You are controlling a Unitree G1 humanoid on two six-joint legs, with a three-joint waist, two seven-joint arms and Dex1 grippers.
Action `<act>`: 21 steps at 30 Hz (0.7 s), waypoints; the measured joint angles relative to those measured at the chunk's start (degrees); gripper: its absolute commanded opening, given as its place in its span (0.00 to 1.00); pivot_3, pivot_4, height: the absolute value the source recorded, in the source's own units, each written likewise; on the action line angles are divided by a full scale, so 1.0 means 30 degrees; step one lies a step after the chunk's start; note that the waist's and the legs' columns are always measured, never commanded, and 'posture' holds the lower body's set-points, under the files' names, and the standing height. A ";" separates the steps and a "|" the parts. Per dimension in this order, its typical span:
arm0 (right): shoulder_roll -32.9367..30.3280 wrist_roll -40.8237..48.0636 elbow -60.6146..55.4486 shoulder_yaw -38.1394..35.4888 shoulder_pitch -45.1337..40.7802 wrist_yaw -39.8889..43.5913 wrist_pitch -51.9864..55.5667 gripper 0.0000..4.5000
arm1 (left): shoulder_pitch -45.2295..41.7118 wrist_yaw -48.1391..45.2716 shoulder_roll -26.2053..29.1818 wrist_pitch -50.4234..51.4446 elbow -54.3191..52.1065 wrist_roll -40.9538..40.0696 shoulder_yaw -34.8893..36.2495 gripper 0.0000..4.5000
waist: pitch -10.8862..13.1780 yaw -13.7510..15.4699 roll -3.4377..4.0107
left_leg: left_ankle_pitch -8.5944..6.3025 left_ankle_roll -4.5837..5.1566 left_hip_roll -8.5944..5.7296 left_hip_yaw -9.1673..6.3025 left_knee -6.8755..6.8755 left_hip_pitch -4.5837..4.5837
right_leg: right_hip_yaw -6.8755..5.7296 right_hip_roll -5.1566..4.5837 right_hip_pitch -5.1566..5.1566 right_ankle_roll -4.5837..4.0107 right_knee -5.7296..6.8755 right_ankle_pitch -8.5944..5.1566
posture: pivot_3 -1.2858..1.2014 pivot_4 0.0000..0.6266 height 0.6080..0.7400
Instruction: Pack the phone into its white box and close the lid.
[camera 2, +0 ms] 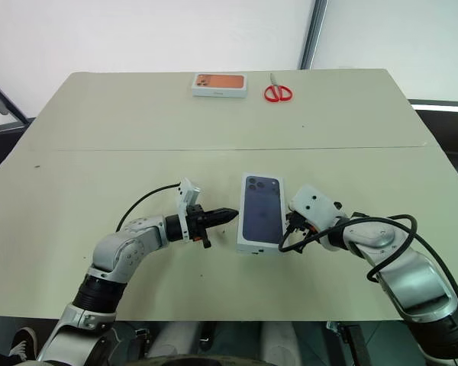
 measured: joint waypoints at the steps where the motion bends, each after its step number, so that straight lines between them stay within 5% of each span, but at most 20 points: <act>1: 0.0002 0.0000 -0.0067 0.0000 0.0040 0.0010 0.0000 0.01 | 0.0032 -0.0015 0.0057 0.0024 -0.0080 -0.0005 -0.0007 0.00 | 0.0000 -0.0001 0.0000 | 0.0000 0.0000 0.0000 -0.0001 0.0000 0.0000 | 0.0000 0.0001 0.0000 0.0000 0.0000 0.0000 | 0.52 0.24 1.00; 13: -0.1197 -0.0954 0.0170 0.0457 0.0575 0.0355 -0.1255 0.01 | 0.0186 -0.0230 0.1046 0.0038 -0.0097 -0.0135 0.0225 0.00 | 0.0001 0.0024 -0.0001 | 0.0000 0.0000 -0.0003 0.0001 0.0001 0.0000 | -0.0002 -0.0008 0.0004 0.0000 -0.0001 0.0000 | 0.52 0.24 1.00; 21: -0.0676 0.0048 0.1773 -0.2041 -0.1481 0.0468 -0.1387 0.01 | -0.2628 0.0747 -0.0864 0.0923 0.0261 -0.1652 0.1783 0.00 | 0.0003 0.0003 -0.0009 | -0.0001 0.0001 -0.0004 -0.0002 -0.0001 -0.0003 | -0.0012 -0.0005 0.0007 0.0004 -0.0003 -0.0001 | 0.52 0.24 1.00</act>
